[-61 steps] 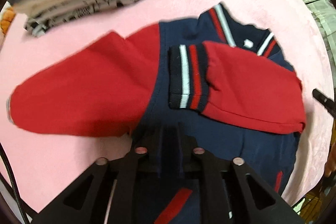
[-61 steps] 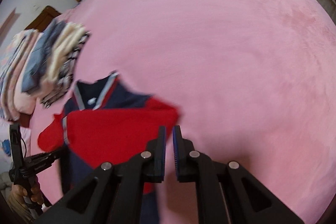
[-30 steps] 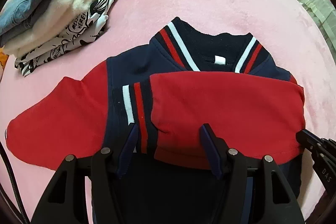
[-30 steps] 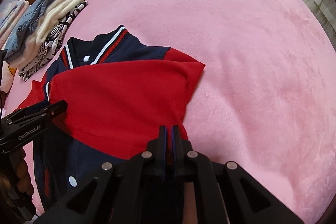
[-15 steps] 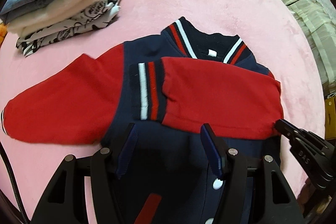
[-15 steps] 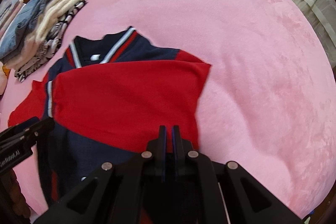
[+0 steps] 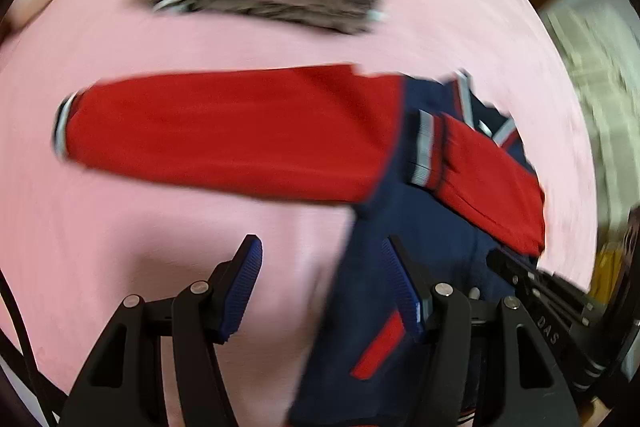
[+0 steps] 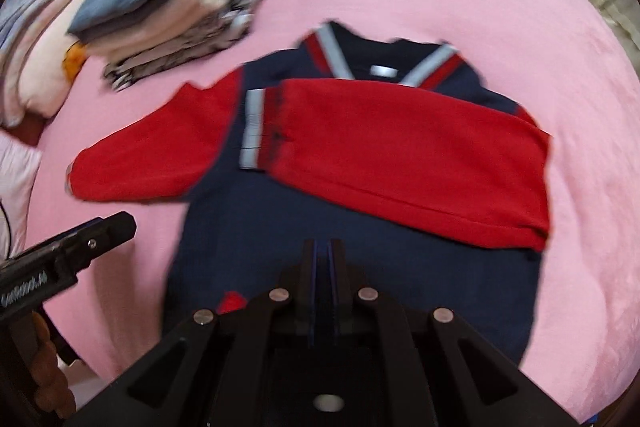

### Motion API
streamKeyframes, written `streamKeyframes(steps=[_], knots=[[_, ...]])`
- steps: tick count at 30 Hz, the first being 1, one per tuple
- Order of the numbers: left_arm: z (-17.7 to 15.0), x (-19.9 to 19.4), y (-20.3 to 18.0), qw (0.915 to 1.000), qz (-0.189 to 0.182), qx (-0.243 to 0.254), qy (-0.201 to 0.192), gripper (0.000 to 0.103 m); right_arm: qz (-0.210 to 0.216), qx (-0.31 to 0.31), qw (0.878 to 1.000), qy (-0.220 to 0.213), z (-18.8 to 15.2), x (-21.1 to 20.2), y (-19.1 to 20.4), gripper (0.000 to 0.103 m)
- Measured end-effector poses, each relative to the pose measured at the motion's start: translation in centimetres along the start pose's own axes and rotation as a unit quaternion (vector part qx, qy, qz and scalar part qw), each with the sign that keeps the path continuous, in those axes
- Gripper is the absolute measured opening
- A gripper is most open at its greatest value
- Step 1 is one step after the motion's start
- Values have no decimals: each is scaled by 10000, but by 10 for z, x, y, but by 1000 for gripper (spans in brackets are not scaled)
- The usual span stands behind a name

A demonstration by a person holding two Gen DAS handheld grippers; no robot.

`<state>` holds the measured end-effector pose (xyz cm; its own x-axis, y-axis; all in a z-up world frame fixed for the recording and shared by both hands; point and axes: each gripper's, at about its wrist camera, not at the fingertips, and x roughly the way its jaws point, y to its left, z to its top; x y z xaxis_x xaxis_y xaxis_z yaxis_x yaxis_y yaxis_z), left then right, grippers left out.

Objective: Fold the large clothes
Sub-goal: 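Grasp the other red sleeve cuff with the left gripper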

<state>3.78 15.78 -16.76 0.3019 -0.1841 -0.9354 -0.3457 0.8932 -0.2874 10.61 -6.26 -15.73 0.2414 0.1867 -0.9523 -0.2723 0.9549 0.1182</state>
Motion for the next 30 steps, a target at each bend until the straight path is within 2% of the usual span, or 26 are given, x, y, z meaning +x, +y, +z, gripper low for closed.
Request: streamKeyframes(steps=[3, 5, 10, 14, 20, 22, 24, 25, 27, 28, 30], knots=[[1, -6, 51, 9973, -229, -690, -135, 61, 74, -211, 9998, -5, 3, 5, 27, 5], [2, -8, 91, 9907, -398, -1267, -302, 61, 119, -323, 9994, -1, 7, 9, 44, 5], [7, -3, 165, 9659, -843, -2345, -708, 61, 170, -512, 9985, -2, 13, 13, 74, 5], [15, 11, 194, 9528, -1171, -2691, -780, 59, 129, -565, 9983, 71, 15, 21, 87, 5], [31, 29, 206, 9415, -1435, -2917, -888, 59, 69, -480, 9988, 108, 13, 30, 96, 5], [36, 31, 212, 9350, -1514, -3066, -943, 52, 48, -422, 9990, 112, 14, 32, 96, 5], [41, 32, 215, 9345, -1420, -3122, -956, 22, 14, -339, 9994, 116, 14, 33, 93, 5], [44, 31, 215, 9353, -1354, -3121, -969, 17, 7, -283, 9995, 113, 14, 33, 91, 5], [48, 23, 209, 9421, -1127, -2997, -997, 14, -4, -144, 9998, 103, 14, 31, 84, 5], [52, 15, 196, 9505, -957, -2756, -1073, 13, -14, -73, 9999, 93, 14, 29, 80, 5], [57, 2, 173, 9620, -754, -2326, -1212, 10, -40, 50, 10000, 75, 14, 24, 70, 5]])
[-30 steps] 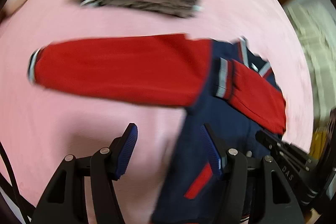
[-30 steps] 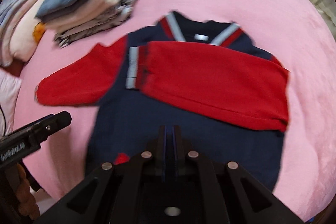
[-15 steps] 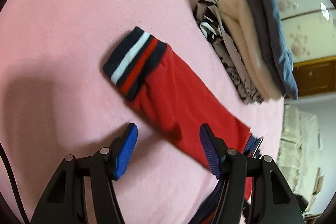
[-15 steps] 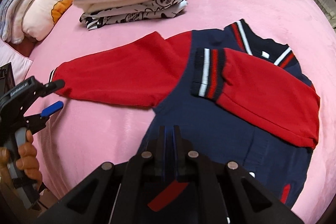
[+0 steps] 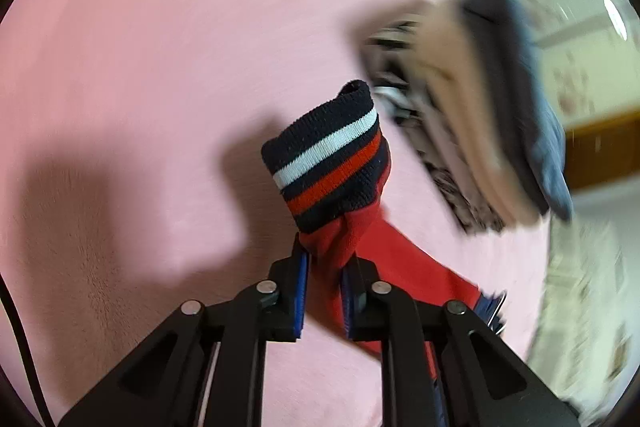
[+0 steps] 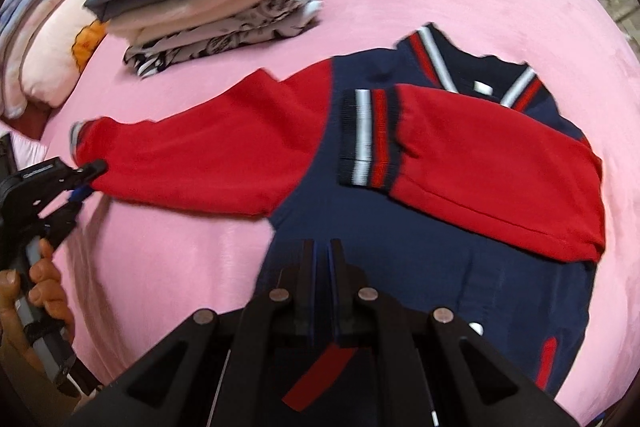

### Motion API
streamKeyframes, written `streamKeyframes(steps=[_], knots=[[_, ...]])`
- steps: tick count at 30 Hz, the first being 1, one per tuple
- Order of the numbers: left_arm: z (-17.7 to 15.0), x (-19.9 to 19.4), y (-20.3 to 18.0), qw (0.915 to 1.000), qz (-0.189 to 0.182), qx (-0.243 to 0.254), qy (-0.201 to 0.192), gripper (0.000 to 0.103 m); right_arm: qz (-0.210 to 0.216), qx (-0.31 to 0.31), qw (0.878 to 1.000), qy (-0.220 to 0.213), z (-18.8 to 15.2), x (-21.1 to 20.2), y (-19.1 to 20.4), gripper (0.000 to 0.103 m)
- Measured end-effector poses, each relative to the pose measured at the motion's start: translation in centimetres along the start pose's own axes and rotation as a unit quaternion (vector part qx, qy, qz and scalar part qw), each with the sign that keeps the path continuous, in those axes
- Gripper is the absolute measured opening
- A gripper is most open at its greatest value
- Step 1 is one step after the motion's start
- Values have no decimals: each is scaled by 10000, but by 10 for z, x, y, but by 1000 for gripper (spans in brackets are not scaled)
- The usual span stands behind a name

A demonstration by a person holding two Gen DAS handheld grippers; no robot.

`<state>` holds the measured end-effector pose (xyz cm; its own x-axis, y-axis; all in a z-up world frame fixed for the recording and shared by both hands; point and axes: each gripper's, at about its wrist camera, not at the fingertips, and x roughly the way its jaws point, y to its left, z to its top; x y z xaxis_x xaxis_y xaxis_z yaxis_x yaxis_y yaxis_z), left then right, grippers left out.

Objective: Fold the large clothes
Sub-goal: 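Grasp the other red sleeve cuff with the left gripper, then fold the held sleeve across the jacket front with the left gripper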

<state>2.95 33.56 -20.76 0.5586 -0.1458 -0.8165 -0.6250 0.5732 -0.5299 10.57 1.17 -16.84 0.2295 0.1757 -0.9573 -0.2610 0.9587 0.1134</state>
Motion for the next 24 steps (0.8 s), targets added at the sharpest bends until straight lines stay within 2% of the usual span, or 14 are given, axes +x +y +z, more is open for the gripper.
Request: streamKeyframes(steps=[3, 5, 10, 13, 17, 19, 22, 24], knots=[[-13, -15, -55, 9969, -183, 759, -70, 8, -59, 193, 9998, -19, -2, -6, -19, 5], [-31, -20, -99, 9907, -378, 1307, -39, 8, -105, 324, 9994, -41, -5, -9, -32, 5], [-88, -13, -196, 9654, -804, 2481, -44, 8, -283, 700, 9970, -145, -12, -16, -75, 5], [-129, 15, -239, 9500, -843, 3000, 192, 9, -412, 1004, 9938, -231, -19, -22, -107, 5], [-177, 65, -261, 9352, -683, 3366, 860, 24, -535, 1189, 9911, -283, -26, -27, -141, 6], [-192, 80, -262, 9315, -659, 3396, 1123, 25, -525, 1256, 9902, -307, -29, -29, -156, 6], [-203, 85, -258, 9273, -733, 3419, 1336, 30, -408, 1371, 9892, -320, -32, -30, -172, 6], [-204, 82, -256, 9250, -728, 3474, 1359, 37, -251, 1407, 9892, -328, -32, -30, -178, 6]])
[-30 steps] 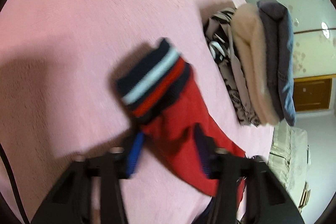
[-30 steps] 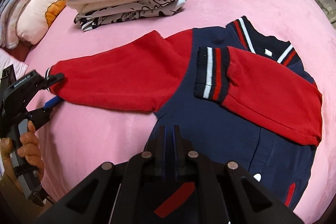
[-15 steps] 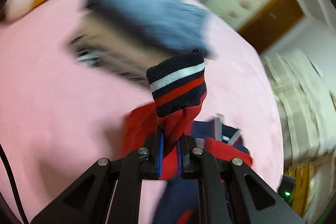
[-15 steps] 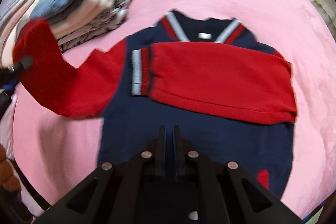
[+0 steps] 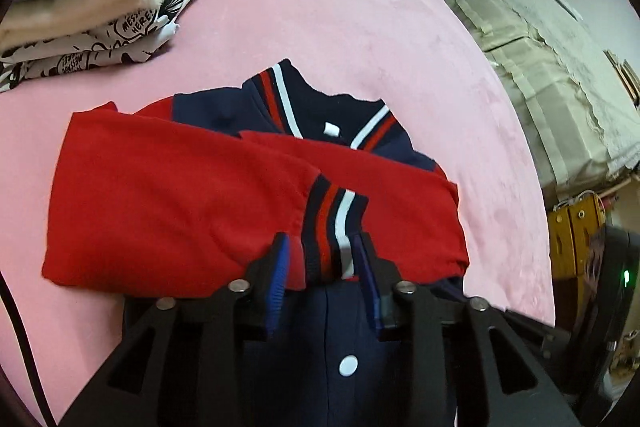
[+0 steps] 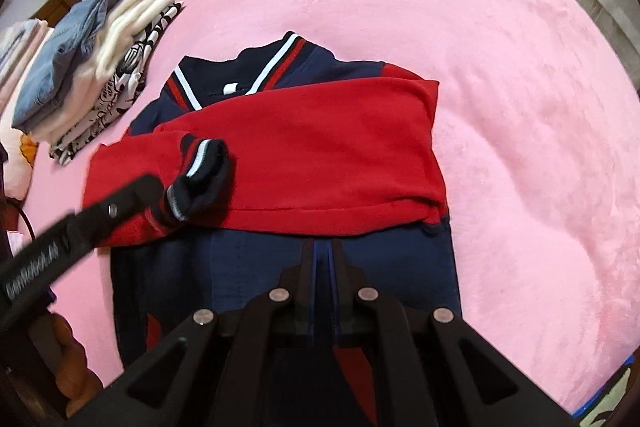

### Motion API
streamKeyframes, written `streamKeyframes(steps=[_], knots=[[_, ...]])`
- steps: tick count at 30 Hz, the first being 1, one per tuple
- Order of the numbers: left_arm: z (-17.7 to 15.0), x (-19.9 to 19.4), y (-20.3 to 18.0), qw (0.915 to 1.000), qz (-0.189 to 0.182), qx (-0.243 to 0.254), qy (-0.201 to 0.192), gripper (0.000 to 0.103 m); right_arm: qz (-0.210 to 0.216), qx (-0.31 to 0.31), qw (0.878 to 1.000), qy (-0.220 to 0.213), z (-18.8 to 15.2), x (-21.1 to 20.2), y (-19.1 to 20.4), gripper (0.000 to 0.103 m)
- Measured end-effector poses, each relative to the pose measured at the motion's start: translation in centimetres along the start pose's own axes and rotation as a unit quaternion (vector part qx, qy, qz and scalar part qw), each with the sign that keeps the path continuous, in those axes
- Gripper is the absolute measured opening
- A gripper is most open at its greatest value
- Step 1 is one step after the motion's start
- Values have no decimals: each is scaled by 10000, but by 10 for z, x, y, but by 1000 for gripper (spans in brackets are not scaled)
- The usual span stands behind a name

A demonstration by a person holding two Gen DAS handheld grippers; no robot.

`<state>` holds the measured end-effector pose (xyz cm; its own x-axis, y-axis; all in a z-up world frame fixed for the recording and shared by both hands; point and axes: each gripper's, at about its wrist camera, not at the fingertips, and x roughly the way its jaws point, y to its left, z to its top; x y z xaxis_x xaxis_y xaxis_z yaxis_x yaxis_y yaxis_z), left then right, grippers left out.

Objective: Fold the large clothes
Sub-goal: 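Fold the held sleeve across the jacket front with the left gripper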

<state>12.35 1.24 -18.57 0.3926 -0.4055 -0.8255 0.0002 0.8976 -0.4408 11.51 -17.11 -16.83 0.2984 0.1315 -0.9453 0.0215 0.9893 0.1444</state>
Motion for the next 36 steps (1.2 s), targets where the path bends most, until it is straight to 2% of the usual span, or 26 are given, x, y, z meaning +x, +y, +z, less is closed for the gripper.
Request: streamKeyframes(steps=[4, 10, 12, 14, 16, 21, 29, 32, 34, 36], knots=[[-4, -14, 8, 10000, 11, -38, 1, 37, 440, 111, 9989, 91, 5, 3, 1, 6], [-13, -46, 33, 9990, 370, -167, -202, 37, 1275, 269, 9911, 260, 19, 10, 17, 8], [-14, -55, 46, 9980, 511, -289, -253, 37, 1491, 377, 9876, 301, 26, 11, 21, 30], [-16, -60, 60, 9965, 658, -432, -280, 37, 1726, 558, 9830, 293, 32, 13, 24, 40], [-17, -65, 74, 9950, 754, -589, -287, 37, 1907, 657, 9787, 389, 37, 16, 26, 41], [-18, -69, 91, 9921, 936, -732, -399, 37, 1938, 730, 9749, 814, 46, 38, 33, 41], [-15, -71, 104, 9904, 1017, -812, -467, 37, 2199, 670, 9687, 940, 55, 56, 41, 40], [-16, -72, 107, 9900, 1012, -867, -471, 37, 2274, 469, 9683, 923, 55, 54, 46, 13], [-16, -73, 108, 9898, 1020, -877, -475, 37, 2221, 186, 9719, 757, 55, 45, 51, 12], [-16, -74, 107, 9899, 1024, -856, -478, 37, 2172, -190, 9751, 412, 56, 26, 58, 12]])
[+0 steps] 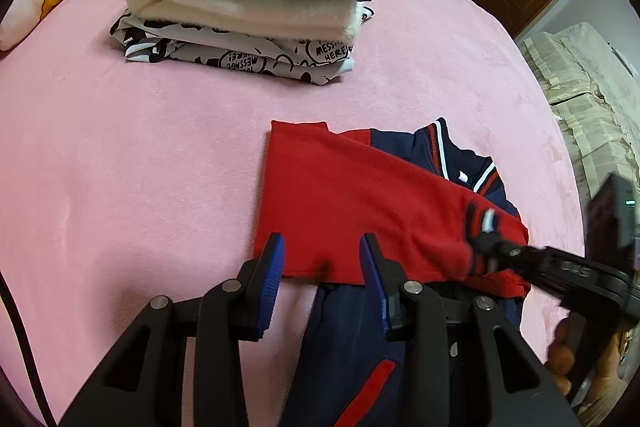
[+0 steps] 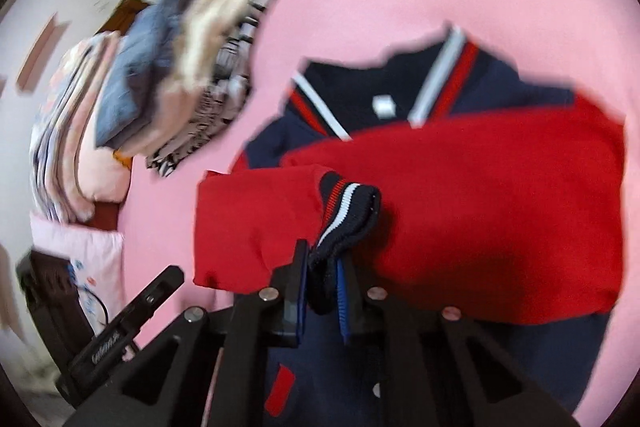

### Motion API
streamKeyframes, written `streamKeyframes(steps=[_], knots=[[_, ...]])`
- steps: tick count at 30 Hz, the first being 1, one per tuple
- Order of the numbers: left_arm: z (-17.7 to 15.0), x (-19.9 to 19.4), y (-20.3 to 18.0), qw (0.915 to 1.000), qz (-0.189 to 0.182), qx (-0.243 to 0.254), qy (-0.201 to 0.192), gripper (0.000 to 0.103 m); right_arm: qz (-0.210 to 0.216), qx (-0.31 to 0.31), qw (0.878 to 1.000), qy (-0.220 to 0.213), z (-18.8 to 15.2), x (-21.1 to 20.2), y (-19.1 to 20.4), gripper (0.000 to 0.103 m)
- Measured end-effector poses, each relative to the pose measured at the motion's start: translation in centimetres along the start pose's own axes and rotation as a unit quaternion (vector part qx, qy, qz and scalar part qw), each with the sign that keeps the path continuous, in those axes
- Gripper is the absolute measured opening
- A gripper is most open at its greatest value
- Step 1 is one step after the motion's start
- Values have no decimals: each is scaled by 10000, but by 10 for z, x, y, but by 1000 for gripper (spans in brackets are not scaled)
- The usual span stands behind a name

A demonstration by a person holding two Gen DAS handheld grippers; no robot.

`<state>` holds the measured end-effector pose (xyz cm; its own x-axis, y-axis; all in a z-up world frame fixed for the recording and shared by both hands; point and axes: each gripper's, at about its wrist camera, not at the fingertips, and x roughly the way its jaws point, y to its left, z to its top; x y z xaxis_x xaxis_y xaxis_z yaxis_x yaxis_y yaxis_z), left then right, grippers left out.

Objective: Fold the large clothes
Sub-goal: 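Fold the held sleeve across the jacket front with the left gripper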

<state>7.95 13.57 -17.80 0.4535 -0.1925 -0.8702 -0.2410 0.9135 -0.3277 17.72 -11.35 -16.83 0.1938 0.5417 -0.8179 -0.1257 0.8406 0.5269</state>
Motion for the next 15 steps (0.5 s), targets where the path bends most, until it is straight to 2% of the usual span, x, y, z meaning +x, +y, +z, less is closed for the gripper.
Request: streamKeyframes(steps=[4, 8, 12, 15], knots=[[0, -3, -4, 9999, -5, 87, -58, 37, 185, -500, 9978, -387, 3, -34, 21, 12], [3, -5, -7, 9999, -44, 113, -104, 37, 282, -609, 9947, -777, 4, -70, 28, 12], [5, -2, -14, 9997, -92, 188, -108, 37, -61, -619, 9925, -1053, 0, -96, 17, 12], [6, 1, -20, 9995, -121, 263, -107, 37, -419, -570, 9920, -1043, -5, -101, -1, 12]])
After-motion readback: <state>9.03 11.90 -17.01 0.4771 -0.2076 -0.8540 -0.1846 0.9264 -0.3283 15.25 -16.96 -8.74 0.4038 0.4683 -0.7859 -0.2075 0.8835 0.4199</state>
